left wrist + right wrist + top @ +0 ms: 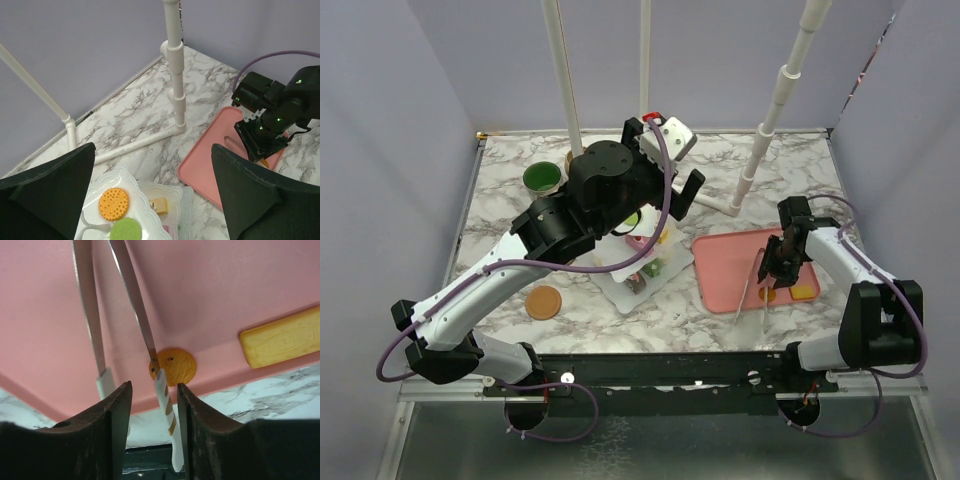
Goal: Serve the afternoon tea
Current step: Pick up the clamp from the tray, then adjust the tray at the center of the board.
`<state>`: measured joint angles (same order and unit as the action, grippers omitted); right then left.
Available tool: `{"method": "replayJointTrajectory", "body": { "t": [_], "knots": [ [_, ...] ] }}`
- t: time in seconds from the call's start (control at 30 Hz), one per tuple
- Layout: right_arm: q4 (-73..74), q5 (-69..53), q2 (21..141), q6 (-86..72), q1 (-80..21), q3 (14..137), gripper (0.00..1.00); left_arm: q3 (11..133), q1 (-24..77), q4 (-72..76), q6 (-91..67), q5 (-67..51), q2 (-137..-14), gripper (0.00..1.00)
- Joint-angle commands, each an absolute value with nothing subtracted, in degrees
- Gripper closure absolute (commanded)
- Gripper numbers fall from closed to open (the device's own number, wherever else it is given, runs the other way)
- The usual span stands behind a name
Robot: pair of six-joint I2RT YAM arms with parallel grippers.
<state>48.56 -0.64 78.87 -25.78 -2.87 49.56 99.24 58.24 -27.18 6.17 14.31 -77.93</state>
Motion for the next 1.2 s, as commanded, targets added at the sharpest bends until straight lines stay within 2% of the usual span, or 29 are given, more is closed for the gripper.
{"method": "replayJointTrajectory", "body": {
  "t": [0.0,0.07,0.2,0.37,0.63,0.77,0.97,1.17],
  "knots": [
    [48.43,2.86,82.42,-24.80,-4.32,50.44,0.57,103.34,58.13,-29.69,4.49,13.27,-78.29,0.01],
    [47.53,3.33,83.76,-25.33,-5.23,50.45,0.62,103.47,58.10,-29.80,4.11,13.11,-78.27,0.01],
    [46.37,5.15,83.42,-26.71,-5.81,51.34,0.84,102.77,58.13,-29.80,3.87,12.90,-78.25,0.01],
    [44.84,8.11,78.54,-27.98,-5.90,52.16,1.00,99.57,58.16,-29.78,2.97,10.76,-77.75,0.01],
    [33.52,7.87,59.82,-27.84,-6.72,48.61,1.00,92.63,58.15,-27.92,0.20,4.96,-78.75,0.01],
    [27.79,8.65,51.14,-26.09,-6.88,45.74,1.00,92.86,58.11,-26.17,-1.13,2.37,-81.48,0.01],
    [18.63,14.80,38.84,-23.79,-6.86,42.07,1.00,101.00,58.14,-27.32,2.36,-3.17,-90.10,0.01],
    [22.43,23.44,33.76,-26.00,-6.88,45.11,1.00,112.47,56.99,-31.80,4.83,-0.76,-105.37,0.01]
  ]
}}
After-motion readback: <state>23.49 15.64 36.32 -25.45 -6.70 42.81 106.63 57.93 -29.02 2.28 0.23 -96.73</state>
